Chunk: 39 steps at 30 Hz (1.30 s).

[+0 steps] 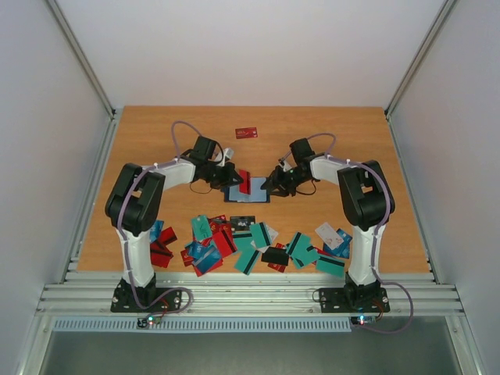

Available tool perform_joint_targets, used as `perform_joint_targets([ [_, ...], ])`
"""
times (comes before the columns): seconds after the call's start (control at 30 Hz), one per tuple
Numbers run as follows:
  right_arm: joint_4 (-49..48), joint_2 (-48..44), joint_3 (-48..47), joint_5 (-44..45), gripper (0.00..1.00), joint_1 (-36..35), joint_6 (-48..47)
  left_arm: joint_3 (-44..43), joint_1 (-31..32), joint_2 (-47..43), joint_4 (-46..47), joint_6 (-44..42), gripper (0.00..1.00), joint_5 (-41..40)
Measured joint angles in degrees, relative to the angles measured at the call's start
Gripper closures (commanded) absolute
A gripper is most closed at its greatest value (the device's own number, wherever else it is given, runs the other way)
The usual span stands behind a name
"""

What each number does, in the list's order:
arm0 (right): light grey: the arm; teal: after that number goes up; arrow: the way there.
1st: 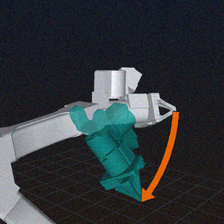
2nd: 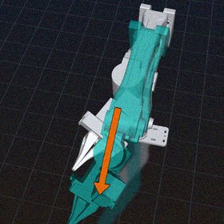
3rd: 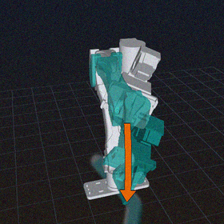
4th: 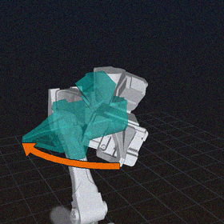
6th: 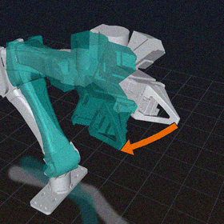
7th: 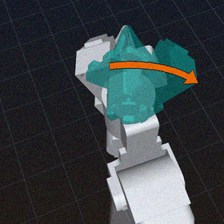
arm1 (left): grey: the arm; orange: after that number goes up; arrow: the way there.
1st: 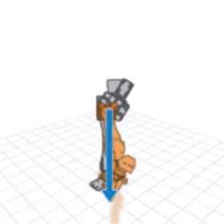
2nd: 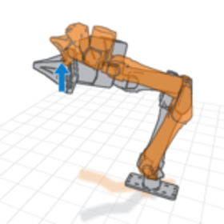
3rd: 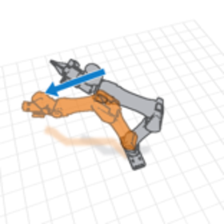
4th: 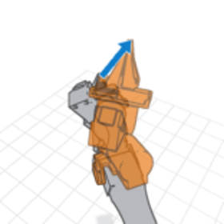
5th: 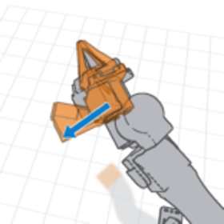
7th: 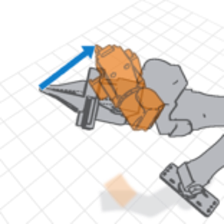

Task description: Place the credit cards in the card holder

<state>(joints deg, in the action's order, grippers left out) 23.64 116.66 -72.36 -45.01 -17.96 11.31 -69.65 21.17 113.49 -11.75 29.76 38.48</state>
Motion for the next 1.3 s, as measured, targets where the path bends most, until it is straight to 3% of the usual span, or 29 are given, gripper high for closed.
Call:
perform_joint_targets([
  [0.4,-0.1,1.6,-0.2,-0.3,0.79,0.0,-1.1,0.4,0.0,1.0,2.7,1.6,1.0,0.1],
  [1.3,-5.4,1.9,3.0,-3.5,0.8,0.5,-0.2,6.6,-0.3,-2.7,9.4,1.4,1.0,-2.9],
])
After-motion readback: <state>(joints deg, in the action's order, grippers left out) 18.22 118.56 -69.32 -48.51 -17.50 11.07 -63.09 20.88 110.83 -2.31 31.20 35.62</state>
